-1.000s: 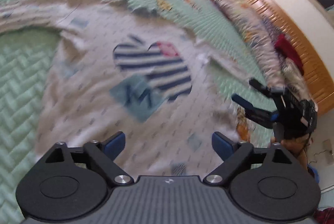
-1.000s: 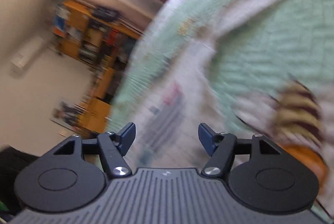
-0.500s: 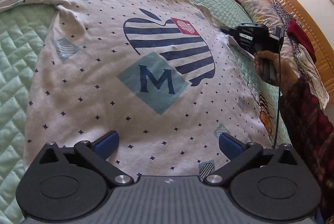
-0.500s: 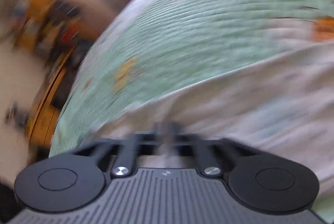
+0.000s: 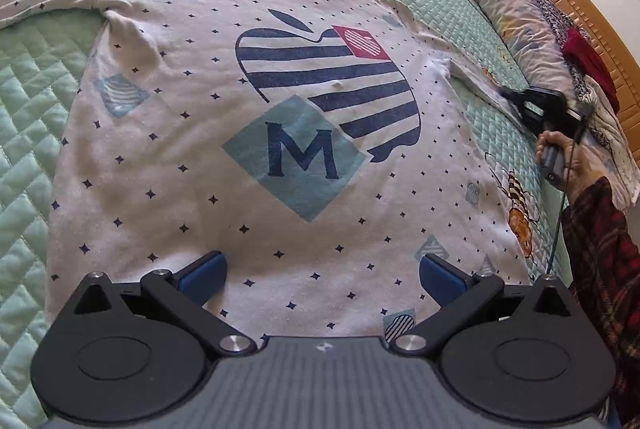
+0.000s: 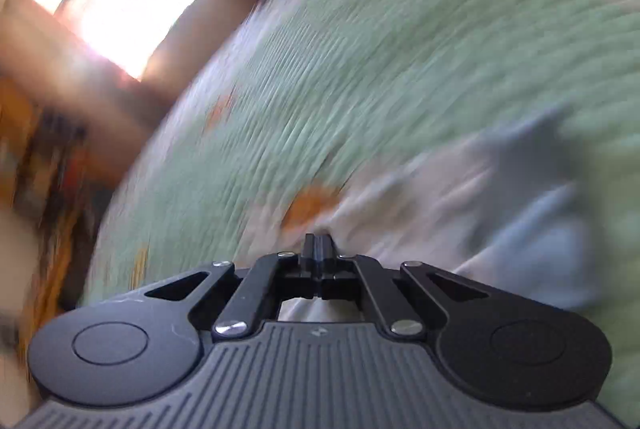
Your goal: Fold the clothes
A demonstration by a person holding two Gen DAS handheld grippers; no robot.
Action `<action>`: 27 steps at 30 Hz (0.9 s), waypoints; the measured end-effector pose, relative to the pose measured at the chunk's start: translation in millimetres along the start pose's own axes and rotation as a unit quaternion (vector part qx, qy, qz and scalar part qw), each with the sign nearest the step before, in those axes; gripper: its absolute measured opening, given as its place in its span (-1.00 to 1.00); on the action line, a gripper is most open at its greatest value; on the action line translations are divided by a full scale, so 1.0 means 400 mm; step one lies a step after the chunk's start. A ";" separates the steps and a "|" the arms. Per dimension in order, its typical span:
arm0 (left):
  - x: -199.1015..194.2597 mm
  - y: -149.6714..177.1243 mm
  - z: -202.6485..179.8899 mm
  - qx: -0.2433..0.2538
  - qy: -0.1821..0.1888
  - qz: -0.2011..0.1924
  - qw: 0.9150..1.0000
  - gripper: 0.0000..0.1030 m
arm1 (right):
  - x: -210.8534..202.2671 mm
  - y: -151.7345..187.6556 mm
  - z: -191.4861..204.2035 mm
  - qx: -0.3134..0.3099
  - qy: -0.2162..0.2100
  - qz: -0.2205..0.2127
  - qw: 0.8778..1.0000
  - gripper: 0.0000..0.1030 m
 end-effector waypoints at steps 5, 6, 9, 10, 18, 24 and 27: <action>0.005 0.000 -0.006 0.004 -0.011 -0.001 1.000 0.98 | -0.049 -0.006 -0.023 -0.030 0.002 -0.026 0.999 -0.14; 0.006 0.001 -0.009 0.007 -0.015 -0.002 1.000 0.98 | -0.041 -0.006 -0.041 -0.046 0.031 -0.019 0.998 -0.58; 0.006 0.005 -0.012 0.011 -0.021 -0.006 1.000 0.98 | -0.090 -0.014 -0.072 -0.004 0.034 -0.071 0.997 -0.40; 0.005 0.006 -0.012 0.009 -0.021 -0.009 1.000 0.98 | -0.116 -0.009 -0.072 0.004 0.019 -0.090 0.996 -0.30; 0.006 0.012 -0.016 0.010 -0.032 -0.024 0.999 0.98 | -0.127 0.076 -0.085 -0.017 0.039 -0.044 0.998 -0.42; -0.001 0.020 -0.011 0.005 -0.025 -0.046 0.999 0.98 | -0.225 0.148 0.074 -0.071 -0.012 -0.067 0.995 0.07; -0.021 0.022 -0.011 0.000 -0.024 -0.062 0.998 0.98 | -0.255 0.265 0.243 -0.143 -0.066 -0.028 0.987 0.17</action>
Point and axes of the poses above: each gripper's, at about its wrist camera, not at the fingertips, and x roughly the way its jaws point, z to its left, y to its underside, the point moved 6 cm from there along x, roughly the way its jaws point, and after that the axes turned 1 degree about y, right-handed, at the moved point
